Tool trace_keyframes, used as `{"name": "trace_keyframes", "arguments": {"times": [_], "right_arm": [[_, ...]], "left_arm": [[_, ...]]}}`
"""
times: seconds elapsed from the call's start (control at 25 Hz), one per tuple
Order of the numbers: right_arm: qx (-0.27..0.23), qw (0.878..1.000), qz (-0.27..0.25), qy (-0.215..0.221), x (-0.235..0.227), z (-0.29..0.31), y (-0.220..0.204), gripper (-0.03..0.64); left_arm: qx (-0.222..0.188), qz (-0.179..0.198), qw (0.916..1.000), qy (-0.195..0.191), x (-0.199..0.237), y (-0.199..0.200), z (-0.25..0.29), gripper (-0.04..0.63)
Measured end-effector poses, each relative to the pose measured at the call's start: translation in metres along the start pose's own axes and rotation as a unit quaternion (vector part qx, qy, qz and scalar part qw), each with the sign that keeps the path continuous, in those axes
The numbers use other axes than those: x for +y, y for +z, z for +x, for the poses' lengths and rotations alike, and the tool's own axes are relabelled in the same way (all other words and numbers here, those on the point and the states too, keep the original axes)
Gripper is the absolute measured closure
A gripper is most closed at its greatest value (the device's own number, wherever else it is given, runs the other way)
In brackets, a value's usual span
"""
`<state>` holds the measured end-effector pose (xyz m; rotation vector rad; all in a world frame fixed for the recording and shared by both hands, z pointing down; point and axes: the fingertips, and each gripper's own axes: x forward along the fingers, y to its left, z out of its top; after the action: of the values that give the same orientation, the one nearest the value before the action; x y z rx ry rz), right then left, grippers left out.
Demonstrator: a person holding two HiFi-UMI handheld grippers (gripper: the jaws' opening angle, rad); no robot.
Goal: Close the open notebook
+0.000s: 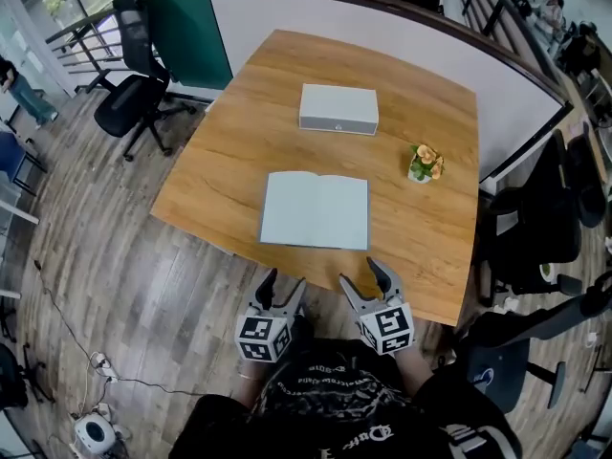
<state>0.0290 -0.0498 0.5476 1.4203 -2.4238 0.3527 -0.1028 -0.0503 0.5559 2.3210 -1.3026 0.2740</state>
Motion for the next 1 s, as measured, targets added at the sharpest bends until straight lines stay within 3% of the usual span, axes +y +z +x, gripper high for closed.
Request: {"name": "trace_keyframes", "arguments": {"times": [0.36, 0.64, 0.8, 1.0], "right_arm": [[0.007, 0.999, 0.014, -0.041, 0.014, 0.050, 0.012, 0.351], [0.021, 0.999, 0.015, -0.037, 0.022, 0.074, 0.011, 0.353], [0.024, 0.999, 0.010, -0.022, 0.020, 0.083, 0.014, 0.357], [0.021, 1.000, 0.016, -0.004, 0.015, 0.092, 0.027, 0.371]], "left_arm": [[0.045, 0.013, 0.9980, -0.043, 0.048, 0.011, 0.031, 0.291], [0.048, -0.005, 0.9983, -0.032, 0.077, 0.023, 0.044, 0.304], [0.045, -0.035, 0.9984, 0.001, 0.093, 0.027, 0.050, 0.304], [0.067, -0.036, 0.9947, 0.070, 0.122, 0.023, 0.055, 0.344]]}}
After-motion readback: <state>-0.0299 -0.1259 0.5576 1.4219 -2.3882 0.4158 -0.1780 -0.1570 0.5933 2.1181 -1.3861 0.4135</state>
